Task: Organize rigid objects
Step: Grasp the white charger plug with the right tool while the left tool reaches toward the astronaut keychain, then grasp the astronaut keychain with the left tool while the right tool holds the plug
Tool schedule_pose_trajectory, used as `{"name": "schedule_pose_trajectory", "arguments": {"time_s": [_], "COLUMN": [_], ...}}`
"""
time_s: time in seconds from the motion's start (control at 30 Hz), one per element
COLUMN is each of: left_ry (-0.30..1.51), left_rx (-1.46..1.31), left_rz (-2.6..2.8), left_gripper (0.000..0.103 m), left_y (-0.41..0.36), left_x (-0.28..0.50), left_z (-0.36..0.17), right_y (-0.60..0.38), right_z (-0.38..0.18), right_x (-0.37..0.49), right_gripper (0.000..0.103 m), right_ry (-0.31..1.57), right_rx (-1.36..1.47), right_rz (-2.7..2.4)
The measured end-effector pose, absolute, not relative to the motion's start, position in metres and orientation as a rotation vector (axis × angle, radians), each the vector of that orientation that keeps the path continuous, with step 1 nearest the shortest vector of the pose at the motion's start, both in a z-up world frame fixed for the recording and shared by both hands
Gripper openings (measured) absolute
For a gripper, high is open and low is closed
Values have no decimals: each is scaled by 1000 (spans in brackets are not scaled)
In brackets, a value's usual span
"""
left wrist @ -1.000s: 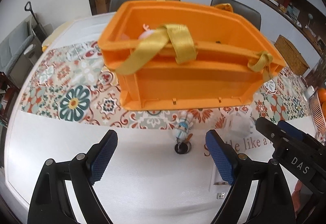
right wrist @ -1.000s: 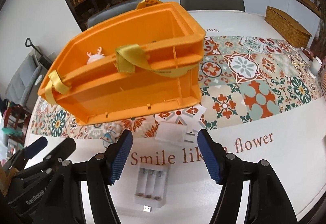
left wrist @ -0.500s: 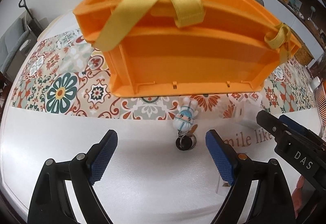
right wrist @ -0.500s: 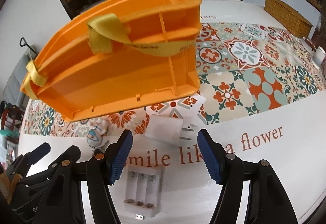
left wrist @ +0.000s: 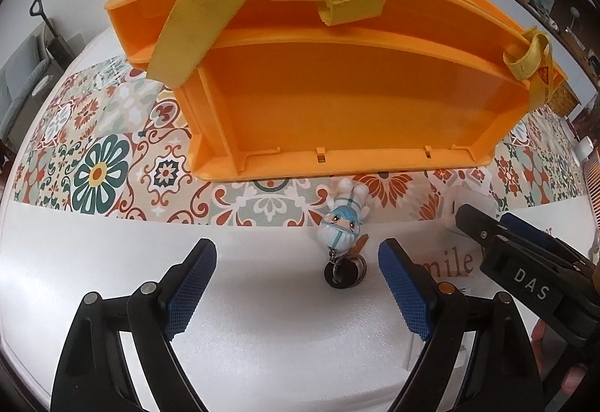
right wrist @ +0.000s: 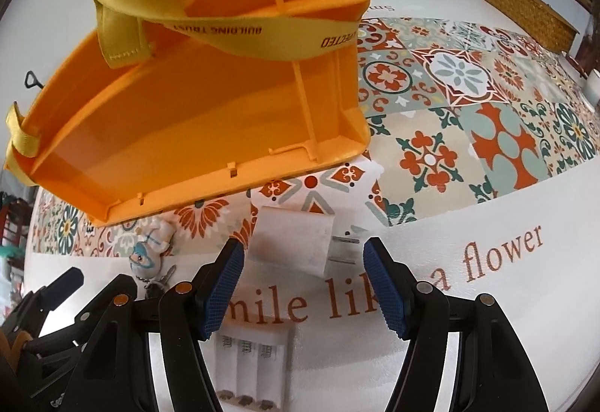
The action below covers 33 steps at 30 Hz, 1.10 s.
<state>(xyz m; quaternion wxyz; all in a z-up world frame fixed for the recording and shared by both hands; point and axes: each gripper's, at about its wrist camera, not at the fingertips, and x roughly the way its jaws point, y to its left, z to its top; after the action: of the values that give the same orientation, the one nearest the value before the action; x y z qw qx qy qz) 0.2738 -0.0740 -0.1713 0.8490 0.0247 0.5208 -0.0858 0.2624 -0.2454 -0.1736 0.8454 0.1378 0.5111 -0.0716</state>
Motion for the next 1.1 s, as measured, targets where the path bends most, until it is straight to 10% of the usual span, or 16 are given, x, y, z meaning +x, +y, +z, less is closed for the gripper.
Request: {"name": "schedule_pose_trajectory", "arguments": {"time_s": [1.1], "left_ry": [1057], "left_rx": [78], "left_rz": [-219], "left_gripper": [88], "left_y": [-82], "left_x": [268], "left_z": [-182], "right_y": [-230], "right_z": [-182], "right_x": [259], "right_gripper": [62], "right_ry": [1046], "right_rx": [192], "right_rz": [-180]}}
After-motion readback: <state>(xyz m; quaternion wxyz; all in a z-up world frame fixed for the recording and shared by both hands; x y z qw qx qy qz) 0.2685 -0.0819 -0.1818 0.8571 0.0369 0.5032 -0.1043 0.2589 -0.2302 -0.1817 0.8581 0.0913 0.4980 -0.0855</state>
